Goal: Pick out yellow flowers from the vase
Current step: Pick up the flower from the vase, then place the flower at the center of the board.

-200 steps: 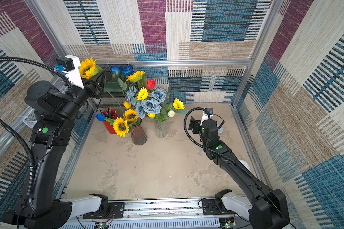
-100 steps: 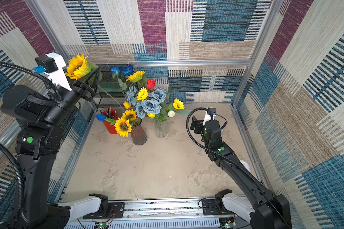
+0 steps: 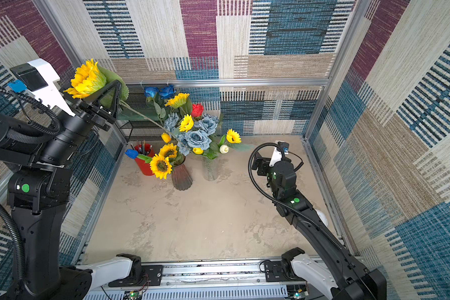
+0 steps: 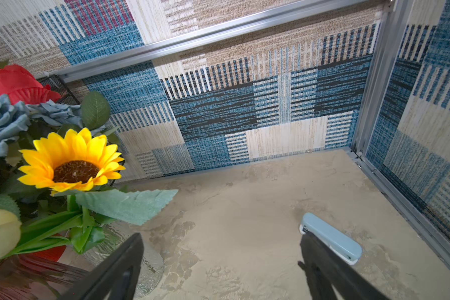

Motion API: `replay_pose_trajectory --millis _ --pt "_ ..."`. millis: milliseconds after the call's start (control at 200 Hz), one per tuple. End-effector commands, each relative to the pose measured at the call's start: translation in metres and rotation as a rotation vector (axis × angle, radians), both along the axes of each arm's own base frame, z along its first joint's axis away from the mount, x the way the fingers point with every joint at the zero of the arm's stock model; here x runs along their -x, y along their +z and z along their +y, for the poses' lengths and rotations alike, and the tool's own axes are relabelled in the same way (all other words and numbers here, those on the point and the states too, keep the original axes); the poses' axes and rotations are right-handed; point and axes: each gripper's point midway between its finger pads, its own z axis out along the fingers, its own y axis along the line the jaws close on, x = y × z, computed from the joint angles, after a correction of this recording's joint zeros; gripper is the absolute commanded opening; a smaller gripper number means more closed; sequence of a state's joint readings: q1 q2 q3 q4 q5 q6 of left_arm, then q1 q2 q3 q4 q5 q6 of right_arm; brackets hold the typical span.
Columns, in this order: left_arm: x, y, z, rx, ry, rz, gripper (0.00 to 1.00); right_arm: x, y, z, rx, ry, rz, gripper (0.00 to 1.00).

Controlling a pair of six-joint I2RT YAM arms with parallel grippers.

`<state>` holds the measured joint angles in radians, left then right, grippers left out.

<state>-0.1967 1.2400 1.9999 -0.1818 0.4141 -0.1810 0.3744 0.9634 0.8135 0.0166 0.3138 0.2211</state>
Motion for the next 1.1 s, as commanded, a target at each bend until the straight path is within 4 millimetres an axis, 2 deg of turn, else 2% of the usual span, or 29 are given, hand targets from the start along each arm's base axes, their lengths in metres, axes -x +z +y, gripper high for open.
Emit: replay_pose_trajectory --millis 0,150,255,346,461,586,666,786,912,1097 --pt "0.005 0.0 -0.01 0.025 -0.101 0.042 0.56 0.005 0.019 0.008 0.003 0.06 -0.045 0.96" --pt "-0.002 -0.024 -0.019 -0.013 -0.138 0.14 0.57 0.025 0.061 0.027 -0.005 0.206 -0.163 0.96" --pt "-0.004 -0.046 -0.031 -0.049 -0.214 0.229 0.57 0.047 0.088 0.063 0.048 0.449 -0.296 0.96" --pt "-0.004 -0.063 -0.042 -0.069 -0.288 0.286 0.58 0.064 0.1 0.096 0.085 0.657 -0.324 0.96" --pt "-0.004 -0.084 -0.054 -0.083 -0.371 0.353 0.57 0.077 0.105 0.128 0.095 0.853 -0.291 0.97" --pt "0.002 -0.102 -0.07 -0.118 -0.428 0.375 0.58 0.104 0.108 0.169 0.108 1.094 -0.331 0.99" --pt "0.006 -0.109 -0.085 -0.142 -0.472 0.378 0.59 0.12 0.108 0.198 0.119 1.232 -0.315 1.0" --pt "0.006 -0.116 -0.099 -0.17 -0.493 0.373 0.59 0.132 0.102 0.235 0.146 1.37 -0.267 0.95" --pt "0.01 -0.123 -0.11 -0.19 -0.517 0.373 0.59 0.134 0.102 0.253 0.11 1.453 -0.241 0.93" --pt "0.011 -0.125 -0.116 -0.19 -0.516 0.345 0.59 0.141 0.106 0.267 0.087 1.55 -0.235 0.86"
